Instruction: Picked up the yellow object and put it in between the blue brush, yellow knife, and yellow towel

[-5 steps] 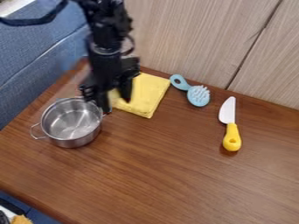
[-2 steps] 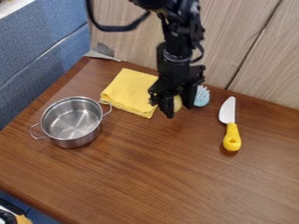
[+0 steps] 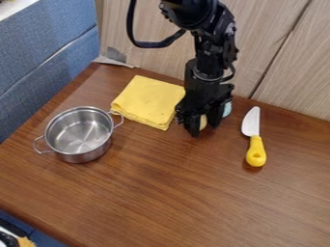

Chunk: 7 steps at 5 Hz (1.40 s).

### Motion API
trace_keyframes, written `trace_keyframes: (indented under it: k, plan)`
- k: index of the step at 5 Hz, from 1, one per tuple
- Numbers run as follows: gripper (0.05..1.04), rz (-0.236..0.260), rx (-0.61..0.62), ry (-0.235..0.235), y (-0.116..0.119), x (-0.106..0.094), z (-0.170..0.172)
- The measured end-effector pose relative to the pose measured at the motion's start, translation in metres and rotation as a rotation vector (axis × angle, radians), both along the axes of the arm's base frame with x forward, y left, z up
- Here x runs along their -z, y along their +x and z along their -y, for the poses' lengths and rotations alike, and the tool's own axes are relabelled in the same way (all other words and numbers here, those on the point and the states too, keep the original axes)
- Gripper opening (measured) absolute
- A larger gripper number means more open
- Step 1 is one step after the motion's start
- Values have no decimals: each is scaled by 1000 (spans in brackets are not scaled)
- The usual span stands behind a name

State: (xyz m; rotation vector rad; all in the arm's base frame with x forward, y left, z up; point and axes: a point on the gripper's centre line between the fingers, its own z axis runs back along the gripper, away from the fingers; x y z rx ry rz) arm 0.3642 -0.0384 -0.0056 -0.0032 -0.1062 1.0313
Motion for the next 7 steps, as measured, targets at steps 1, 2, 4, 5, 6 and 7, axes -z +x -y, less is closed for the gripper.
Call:
trace_keyframes:
  k: [1,2,4,5,6,7]
  plan:
    - [637,0,-5,15,4,1,-2]
    - [926,-17,-12,19,0,6,-3]
    - [1004,6,-9,52,-7,-1,-9]
    - [1000,24,-5,39,-7,-13,-8]
    - [1000,80,-24,-14,-3,-44,-8]
    - [1000,153,-42,-52,-4,-80,-14]
